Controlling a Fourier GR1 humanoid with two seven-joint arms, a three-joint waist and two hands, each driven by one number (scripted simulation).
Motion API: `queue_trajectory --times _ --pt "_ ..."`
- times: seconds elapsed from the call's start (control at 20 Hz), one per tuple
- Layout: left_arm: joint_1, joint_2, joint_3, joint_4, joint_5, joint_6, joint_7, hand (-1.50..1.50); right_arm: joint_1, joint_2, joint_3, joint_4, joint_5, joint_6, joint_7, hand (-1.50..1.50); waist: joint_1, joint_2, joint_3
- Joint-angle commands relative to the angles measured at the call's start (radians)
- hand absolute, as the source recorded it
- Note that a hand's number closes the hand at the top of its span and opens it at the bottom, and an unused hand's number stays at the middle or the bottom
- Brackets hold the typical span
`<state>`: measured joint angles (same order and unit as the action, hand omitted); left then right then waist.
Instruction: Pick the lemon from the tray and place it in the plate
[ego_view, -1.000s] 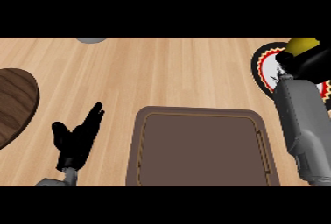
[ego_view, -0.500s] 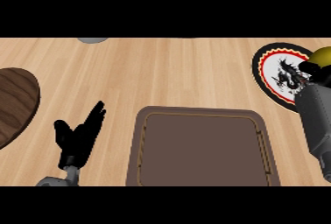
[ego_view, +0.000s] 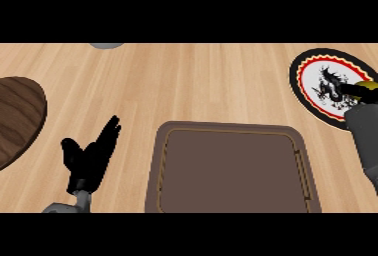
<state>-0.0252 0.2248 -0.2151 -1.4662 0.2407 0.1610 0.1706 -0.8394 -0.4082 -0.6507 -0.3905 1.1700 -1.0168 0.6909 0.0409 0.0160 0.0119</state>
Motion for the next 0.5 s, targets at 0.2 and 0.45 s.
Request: queue_trajectory --times 0.2,0.45 --pt "0.004 -0.011 -0.004 0.065 -0.002 -0.017 0.002 0.00 0.011 0.007 -0.074 -0.122 -0.291 -0.031 -0.406 -1.50 -0.007 0.006 -0.004" --pt "0.024 0.010 0.015 0.024 0.016 -0.031 0.027 0.00 0.077 0.051 -0.141 -0.229 -0.514 -0.074 -0.606 -1.50 -0.010 -0.001 -0.005"
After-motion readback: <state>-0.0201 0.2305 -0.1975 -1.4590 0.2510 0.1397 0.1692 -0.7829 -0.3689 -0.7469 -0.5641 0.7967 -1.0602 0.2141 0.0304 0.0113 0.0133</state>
